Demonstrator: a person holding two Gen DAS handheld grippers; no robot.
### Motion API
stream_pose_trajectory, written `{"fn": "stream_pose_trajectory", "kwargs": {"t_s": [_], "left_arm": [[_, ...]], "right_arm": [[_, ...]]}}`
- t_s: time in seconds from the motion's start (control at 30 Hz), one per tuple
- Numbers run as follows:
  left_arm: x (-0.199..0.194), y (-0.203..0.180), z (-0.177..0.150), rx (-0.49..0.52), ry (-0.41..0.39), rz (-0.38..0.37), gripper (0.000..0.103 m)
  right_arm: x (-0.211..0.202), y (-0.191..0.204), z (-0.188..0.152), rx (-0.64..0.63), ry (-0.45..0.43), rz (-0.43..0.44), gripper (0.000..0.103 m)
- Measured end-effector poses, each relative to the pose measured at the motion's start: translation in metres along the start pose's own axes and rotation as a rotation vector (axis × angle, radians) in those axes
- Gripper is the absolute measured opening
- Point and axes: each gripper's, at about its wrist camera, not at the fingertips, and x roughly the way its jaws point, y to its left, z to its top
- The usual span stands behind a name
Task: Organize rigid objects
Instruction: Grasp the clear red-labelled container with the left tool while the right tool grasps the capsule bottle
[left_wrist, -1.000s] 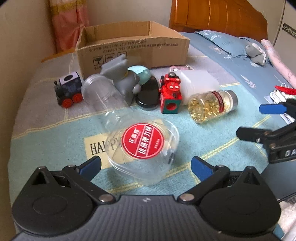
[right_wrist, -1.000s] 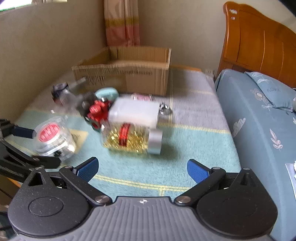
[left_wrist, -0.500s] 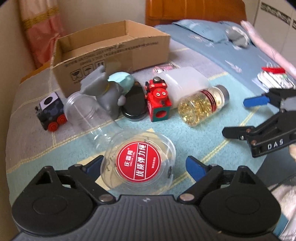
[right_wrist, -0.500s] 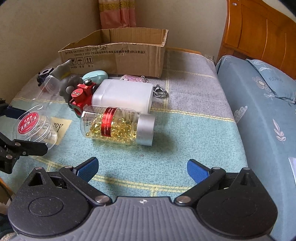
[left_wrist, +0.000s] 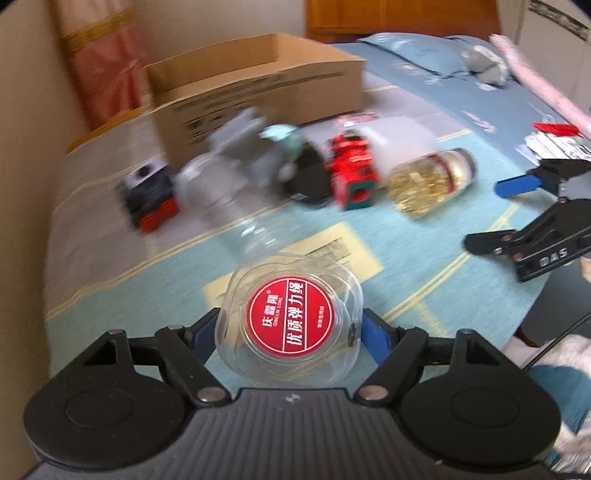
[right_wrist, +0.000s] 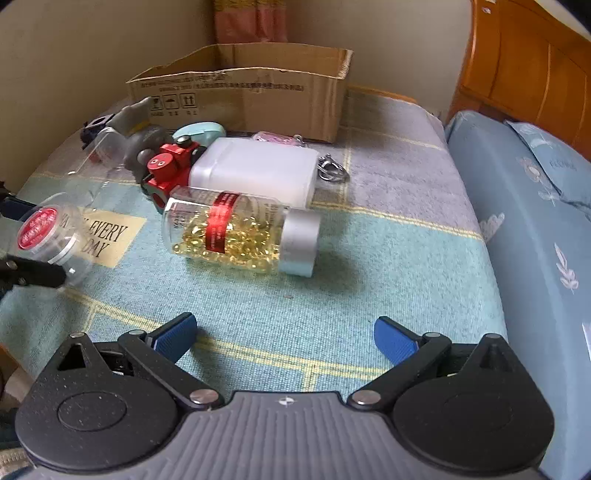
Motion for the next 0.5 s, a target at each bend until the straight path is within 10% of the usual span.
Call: {"fn": "stream_pose_trajectory", "kwargs": {"t_s": [0.5], "left_arm": [[0.009, 0.010, -0.009, 0.001, -0.010, -0.031, 0.079]], "right_arm": [[0.006, 0.011, 0.016, 0.006, -0.067, 0.055, 0.103]]}}
